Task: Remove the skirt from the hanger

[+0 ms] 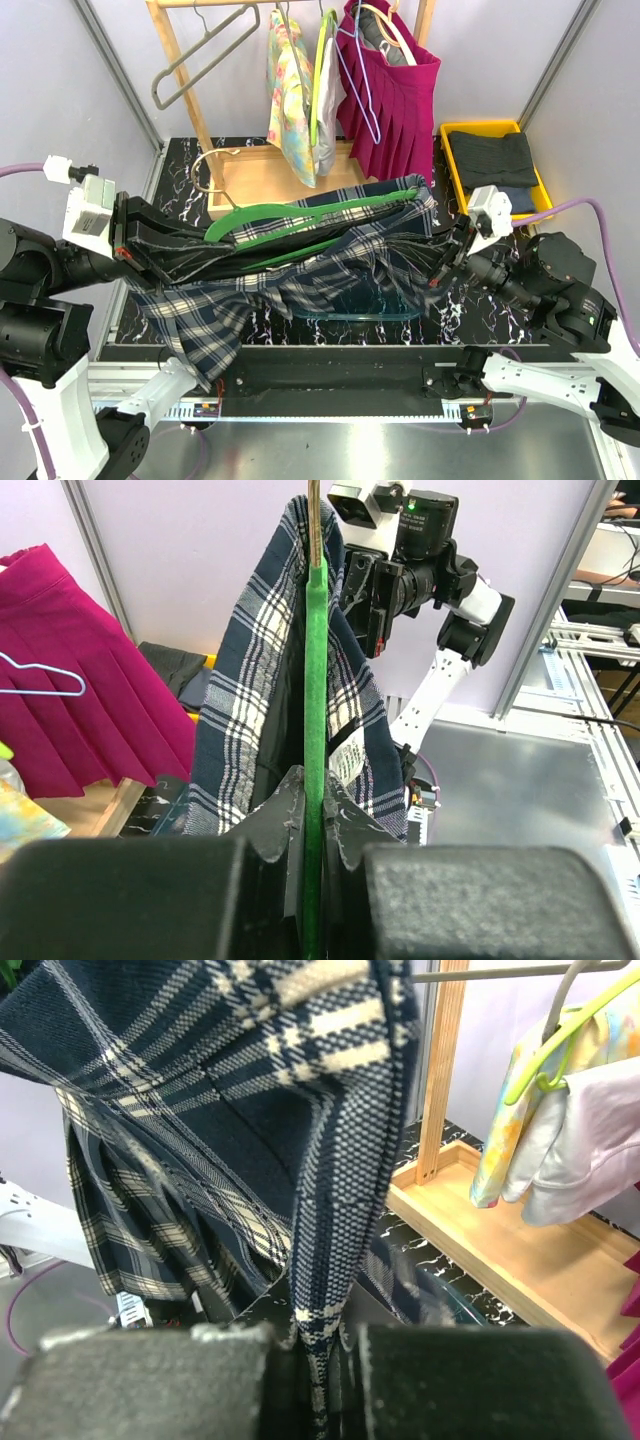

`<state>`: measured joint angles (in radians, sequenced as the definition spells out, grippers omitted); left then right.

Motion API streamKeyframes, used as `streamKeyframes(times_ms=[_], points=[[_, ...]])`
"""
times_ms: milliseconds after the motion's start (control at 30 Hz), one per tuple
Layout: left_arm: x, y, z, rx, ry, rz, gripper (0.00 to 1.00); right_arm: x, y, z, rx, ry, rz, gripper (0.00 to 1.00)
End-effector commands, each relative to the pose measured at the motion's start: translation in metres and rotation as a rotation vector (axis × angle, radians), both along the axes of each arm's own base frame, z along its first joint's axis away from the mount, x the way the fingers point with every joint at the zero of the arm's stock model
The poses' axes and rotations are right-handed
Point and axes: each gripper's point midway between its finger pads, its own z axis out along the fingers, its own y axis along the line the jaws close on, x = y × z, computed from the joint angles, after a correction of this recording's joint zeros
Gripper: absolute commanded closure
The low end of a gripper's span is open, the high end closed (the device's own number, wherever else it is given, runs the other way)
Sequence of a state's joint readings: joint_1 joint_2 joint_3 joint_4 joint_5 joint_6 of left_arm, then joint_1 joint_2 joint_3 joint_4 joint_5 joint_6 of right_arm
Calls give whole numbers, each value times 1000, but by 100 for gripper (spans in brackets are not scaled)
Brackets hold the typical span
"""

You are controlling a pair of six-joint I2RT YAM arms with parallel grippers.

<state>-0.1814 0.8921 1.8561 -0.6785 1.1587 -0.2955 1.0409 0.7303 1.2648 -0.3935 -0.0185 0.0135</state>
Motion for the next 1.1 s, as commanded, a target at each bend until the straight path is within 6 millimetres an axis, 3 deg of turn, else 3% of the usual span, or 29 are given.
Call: streamKeyframes(times_ms=[0,167,267,333,433,500,600,633,667,700,767,800,833,900,933,1000,1033,1067], points=[[0,2,27,-51,-144,32,100,4,-15,9,53,-1,-63,100],[6,3,26,-60,-144,63,100,11,-63,28,155,-38,-233,100],[9,4,27,-64,-145,76,100,26,-113,39,239,-62,-452,100],[8,5,29,-69,-152,84,100,25,-140,44,307,-71,-528,100],[9,5,28,-68,-163,92,100,24,-151,35,341,-65,-560,100],[12,5,26,-69,-158,101,100,27,-140,27,329,-45,-536,100],[18,6,31,-94,-174,122,100,39,-107,22,258,-20,-504,100],[20,7,36,-120,-162,138,100,50,-83,16,199,-6,-494,100],[26,6,37,-137,-143,142,100,52,-73,26,200,-11,-471,100],[27,6,45,-172,-135,138,100,65,-47,23,158,-4,-458,100],[44,6,63,-227,-87,162,100,71,-26,45,173,-24,-424,100],[46,7,77,-275,-59,160,100,83,0,45,150,-22,-408,100],[58,9,98,-323,-62,189,100,82,6,70,192,-43,-385,100],[66,10,125,-391,-55,191,100,89,41,80,189,-54,-322,100],[75,11,147,-428,-79,195,100,85,43,105,240,-75,-290,100],[84,10,173,-458,-141,177,100,91,60,119,255,-92,-272,100],[86,10,181,-467,-180,176,100,87,52,146,298,-130,-273,100],[87,12,188,-472,-220,186,100,86,49,158,313,-150,-279,100]])
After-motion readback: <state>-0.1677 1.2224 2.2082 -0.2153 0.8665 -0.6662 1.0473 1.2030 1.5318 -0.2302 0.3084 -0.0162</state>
